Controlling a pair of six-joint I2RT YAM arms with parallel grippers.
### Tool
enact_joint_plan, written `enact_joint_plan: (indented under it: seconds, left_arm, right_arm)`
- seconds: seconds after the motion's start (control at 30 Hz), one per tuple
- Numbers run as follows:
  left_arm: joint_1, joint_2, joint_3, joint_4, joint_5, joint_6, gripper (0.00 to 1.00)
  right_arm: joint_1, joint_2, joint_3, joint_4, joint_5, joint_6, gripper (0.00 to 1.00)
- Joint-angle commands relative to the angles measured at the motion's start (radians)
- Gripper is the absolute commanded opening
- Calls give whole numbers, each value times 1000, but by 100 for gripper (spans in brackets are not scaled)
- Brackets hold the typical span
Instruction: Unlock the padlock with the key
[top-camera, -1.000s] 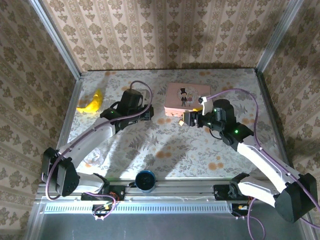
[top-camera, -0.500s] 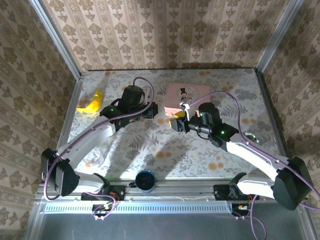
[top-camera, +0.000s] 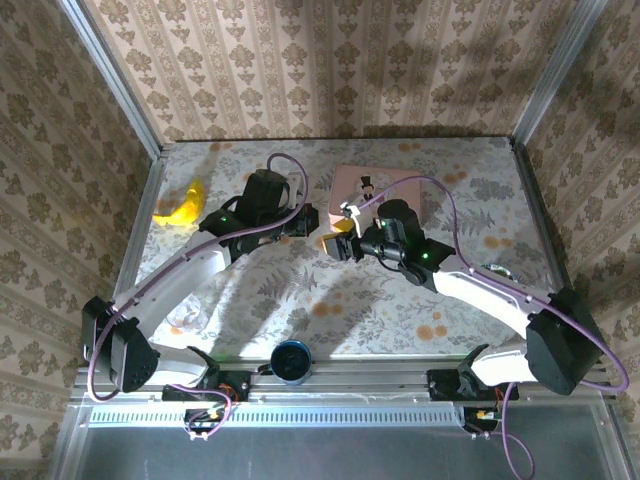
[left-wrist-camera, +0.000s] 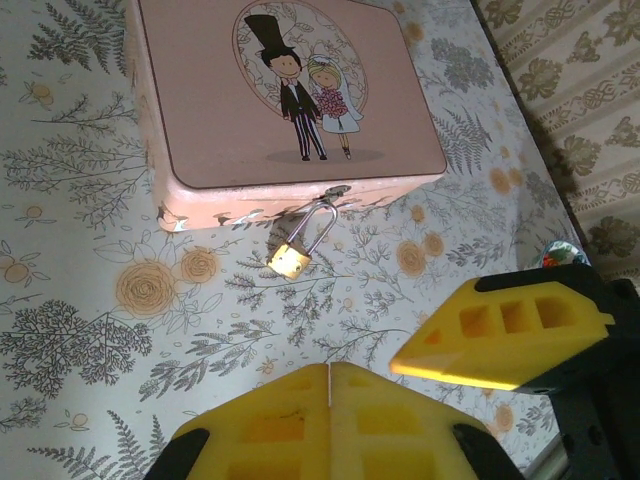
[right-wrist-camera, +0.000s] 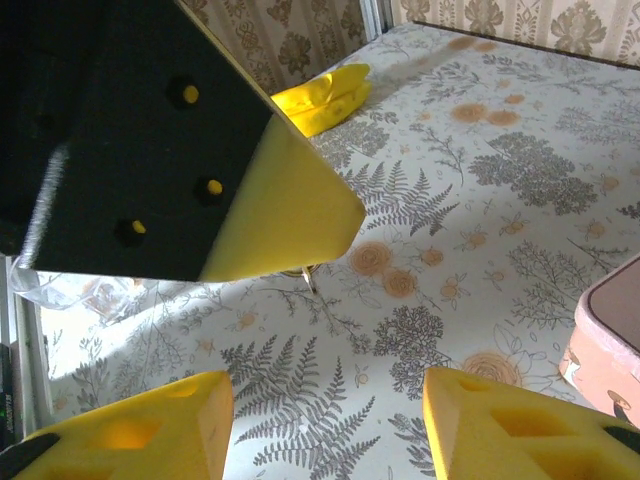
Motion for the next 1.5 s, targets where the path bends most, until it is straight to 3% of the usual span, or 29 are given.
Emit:
enact_joint_plan:
  seconds: [0.0, 0.37, 0.57, 0.63, 0.77, 0.83, 1.0, 1.07, 1.27, 1.47]
  left_arm:
    - [-8, -34, 6, 15, 22, -14, 0]
    - [-8, -55, -15, 24, 46, -37, 0]
    - [-8, -57, -18, 28, 57, -41, 0]
    - [-8, -56, -18, 27, 59, -40, 0]
    - [-5, -54, -21, 31, 59, -43, 0]
    - [-3, -54, -25, 38, 59, -47, 0]
    - [11, -65, -53, 88, 67, -73, 0]
    - [19, -74, -68, 114, 71, -85, 5]
    - [42, -113, -92, 149, 61, -84, 36]
    - [78, -179, -133, 165, 44, -18, 42]
  right_arm:
    - [7, 20, 31, 54, -16, -24, 54]
    - [9, 92, 65, 98, -46, -27, 51]
    - [9, 112, 74, 114, -43, -25, 42]
    - [9, 112, 74, 118, -44, -24, 36]
    - [9, 109, 76, 115, -49, -23, 8]
    - [9, 106, 72, 112, -48, -26, 0]
    - [9, 93, 55, 101, -43, -25, 0]
    - [7, 81, 43, 98, -37, -23, 0]
    - [-5, 15, -7, 100, -31, -12, 0]
    - [-88, -59, -69, 181, -158, 80, 0]
